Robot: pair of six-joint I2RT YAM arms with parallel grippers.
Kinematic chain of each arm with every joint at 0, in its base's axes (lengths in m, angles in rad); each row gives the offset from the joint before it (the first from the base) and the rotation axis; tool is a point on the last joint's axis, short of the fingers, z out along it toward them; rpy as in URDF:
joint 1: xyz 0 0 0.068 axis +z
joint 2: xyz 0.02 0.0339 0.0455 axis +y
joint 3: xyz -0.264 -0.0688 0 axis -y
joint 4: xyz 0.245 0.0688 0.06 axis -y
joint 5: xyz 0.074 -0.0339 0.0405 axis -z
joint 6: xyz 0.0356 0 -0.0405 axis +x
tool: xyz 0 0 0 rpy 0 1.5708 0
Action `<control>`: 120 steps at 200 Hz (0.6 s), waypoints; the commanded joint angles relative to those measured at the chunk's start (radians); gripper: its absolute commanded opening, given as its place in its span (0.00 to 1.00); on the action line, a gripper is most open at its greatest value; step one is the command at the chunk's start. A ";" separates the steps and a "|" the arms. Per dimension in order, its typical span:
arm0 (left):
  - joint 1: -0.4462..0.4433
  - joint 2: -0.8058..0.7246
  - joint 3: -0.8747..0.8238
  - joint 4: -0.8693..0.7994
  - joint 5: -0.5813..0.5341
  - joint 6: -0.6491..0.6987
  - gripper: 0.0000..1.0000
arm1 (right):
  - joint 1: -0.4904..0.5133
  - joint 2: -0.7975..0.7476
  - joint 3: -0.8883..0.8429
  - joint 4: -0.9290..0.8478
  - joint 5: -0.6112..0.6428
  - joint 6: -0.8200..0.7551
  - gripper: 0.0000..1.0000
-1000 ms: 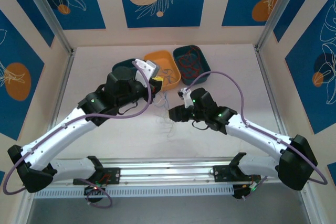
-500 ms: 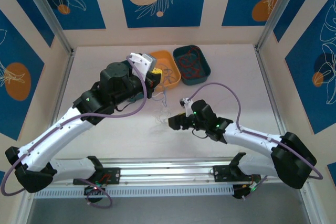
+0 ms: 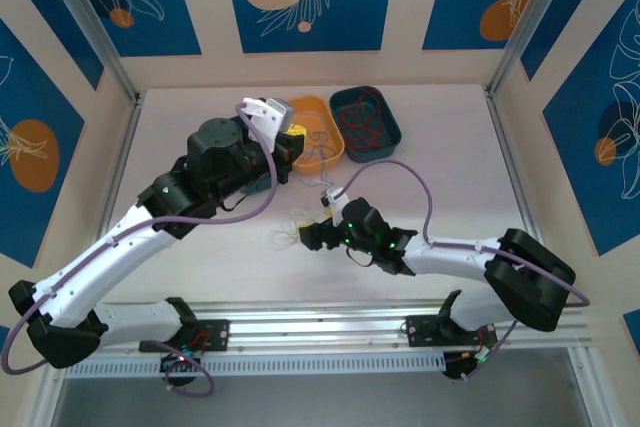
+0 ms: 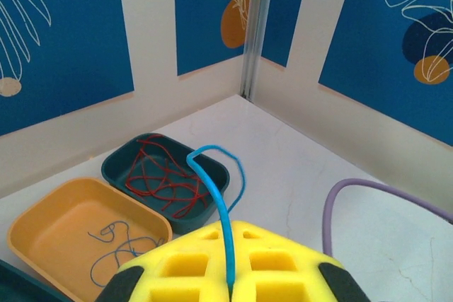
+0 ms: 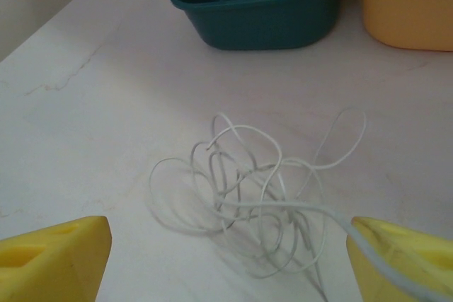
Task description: Untangle the cables
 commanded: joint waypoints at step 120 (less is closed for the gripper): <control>0.014 -0.090 0.110 0.029 -0.123 0.125 0.00 | -0.046 0.081 0.015 -0.102 0.119 0.148 0.30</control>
